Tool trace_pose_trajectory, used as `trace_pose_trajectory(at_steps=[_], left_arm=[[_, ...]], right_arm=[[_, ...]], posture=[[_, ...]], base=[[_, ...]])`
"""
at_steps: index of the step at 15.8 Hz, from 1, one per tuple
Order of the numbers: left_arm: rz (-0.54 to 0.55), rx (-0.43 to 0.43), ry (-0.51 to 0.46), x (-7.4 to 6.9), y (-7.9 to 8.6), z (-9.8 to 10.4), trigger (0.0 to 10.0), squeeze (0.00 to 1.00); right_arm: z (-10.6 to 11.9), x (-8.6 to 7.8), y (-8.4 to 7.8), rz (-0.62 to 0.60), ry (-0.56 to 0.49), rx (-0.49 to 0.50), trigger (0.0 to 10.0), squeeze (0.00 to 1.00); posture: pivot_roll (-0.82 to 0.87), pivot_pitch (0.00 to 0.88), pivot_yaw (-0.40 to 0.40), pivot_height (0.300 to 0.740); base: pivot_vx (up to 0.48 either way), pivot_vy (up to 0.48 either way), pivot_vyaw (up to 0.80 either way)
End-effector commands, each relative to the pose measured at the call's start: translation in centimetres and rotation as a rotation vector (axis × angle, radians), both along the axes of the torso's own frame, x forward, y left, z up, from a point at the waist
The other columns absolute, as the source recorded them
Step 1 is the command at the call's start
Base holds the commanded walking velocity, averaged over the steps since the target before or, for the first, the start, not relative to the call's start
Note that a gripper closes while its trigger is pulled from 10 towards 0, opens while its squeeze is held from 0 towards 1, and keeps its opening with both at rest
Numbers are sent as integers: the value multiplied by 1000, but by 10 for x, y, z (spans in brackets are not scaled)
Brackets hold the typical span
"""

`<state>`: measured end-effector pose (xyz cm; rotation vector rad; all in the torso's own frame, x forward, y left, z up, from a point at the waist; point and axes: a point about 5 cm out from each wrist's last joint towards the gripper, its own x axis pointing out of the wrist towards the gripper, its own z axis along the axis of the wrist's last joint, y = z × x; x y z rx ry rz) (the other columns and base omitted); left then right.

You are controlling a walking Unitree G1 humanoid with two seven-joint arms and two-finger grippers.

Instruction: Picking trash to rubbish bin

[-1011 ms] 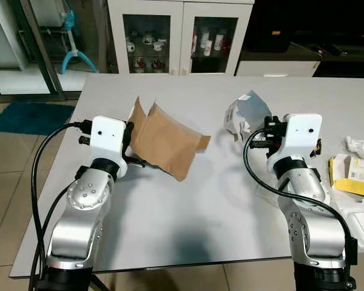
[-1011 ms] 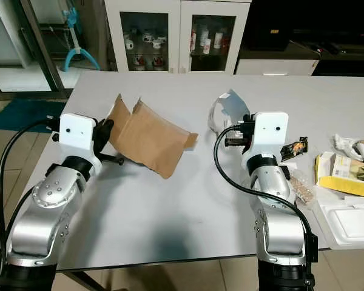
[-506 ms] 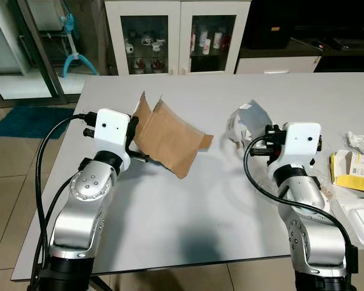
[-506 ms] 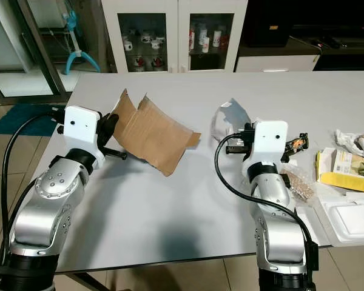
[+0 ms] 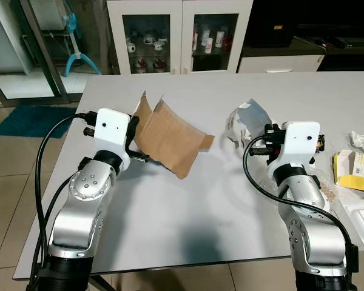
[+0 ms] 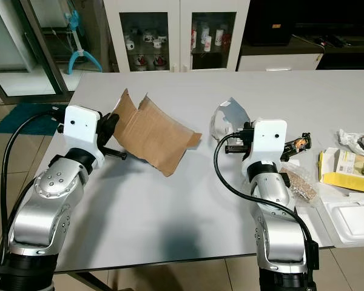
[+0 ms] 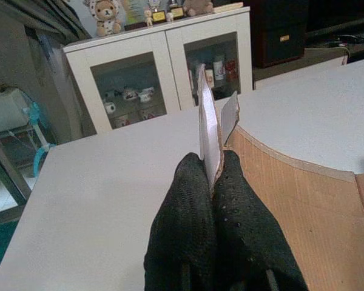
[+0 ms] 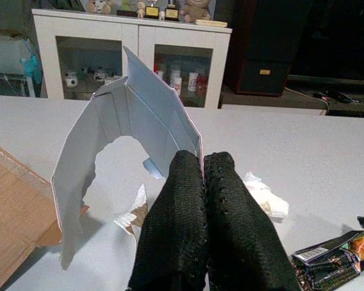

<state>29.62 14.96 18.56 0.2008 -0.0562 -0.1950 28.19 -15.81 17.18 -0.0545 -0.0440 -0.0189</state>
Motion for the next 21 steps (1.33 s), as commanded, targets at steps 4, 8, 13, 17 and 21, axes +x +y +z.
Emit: trace_pose_trajectory(at_steps=[4, 8, 13, 17, 21], left_arm=[[-4, 5, -5, 0, 0, 2, 10000, 0], [-8, 11, -1, 0, 0, 1, 10000, 0], [-11, 8, 1, 0, -1, 1, 10000, 0], [-19, 4, 8, 0, -2, 0, 10000, 0], [-38, -44, 63, -5, -4, -12, 10000, 0]], right_arm=[[1, 2, -1, -3, -9, -1, 10000, 0], [-2, 0, 2, 15, 8, -1, 10000, 0], [1, 2, 0, 12, 2, -7, 10000, 0], [-3, -1, -2, -11, 14, -20, 10000, 0], [-13, -6, -10, -71, 75, -8, 10000, 0]], posture=[[-34, 0, 7, 740], [-39, 0, 4, 740], [-42, 0, 6, 740], [-45, 0, 14, 740], [-47, 0, 16, 740]], base=[[-257, 0, 0], [-278, 0, 0], [-294, 0, 0], [-288, 0, 0], [-62, 0, -400]])
